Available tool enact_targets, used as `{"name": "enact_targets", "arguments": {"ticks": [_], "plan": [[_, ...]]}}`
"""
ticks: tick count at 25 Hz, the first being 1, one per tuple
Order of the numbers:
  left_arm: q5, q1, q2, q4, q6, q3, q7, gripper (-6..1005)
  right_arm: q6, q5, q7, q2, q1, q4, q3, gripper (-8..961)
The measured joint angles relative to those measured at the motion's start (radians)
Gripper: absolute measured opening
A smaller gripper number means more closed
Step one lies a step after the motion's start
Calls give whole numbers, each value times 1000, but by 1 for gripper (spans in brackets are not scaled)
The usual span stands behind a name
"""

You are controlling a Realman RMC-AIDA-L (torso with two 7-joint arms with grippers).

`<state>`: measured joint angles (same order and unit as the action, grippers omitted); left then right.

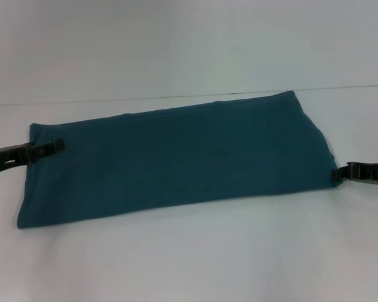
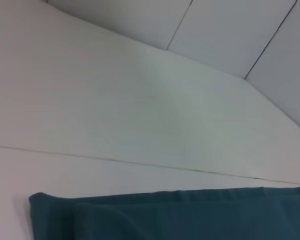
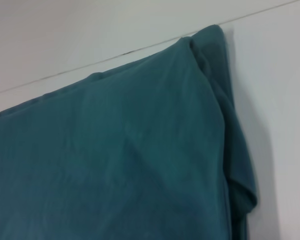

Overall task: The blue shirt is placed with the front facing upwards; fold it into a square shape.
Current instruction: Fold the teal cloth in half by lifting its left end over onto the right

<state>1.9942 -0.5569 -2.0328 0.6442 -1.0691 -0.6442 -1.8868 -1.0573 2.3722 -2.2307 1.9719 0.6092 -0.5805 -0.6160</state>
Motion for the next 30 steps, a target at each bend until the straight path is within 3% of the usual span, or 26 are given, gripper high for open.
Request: {"name": "enact_targets", "arguments": {"ticks": [14,22,30], "plan": [[0,-20,-1,0,22,0,-7,831,-165,3,-27,32,-96,-148,-3,33],[0,-27,-1,0,23,0,-8,833,-266,15,-53,81,-166,-299,-1,32],[0,-28,-1,0,24,0,-8,832,-274,33,-75,99,-194,-352,6,33]]}}
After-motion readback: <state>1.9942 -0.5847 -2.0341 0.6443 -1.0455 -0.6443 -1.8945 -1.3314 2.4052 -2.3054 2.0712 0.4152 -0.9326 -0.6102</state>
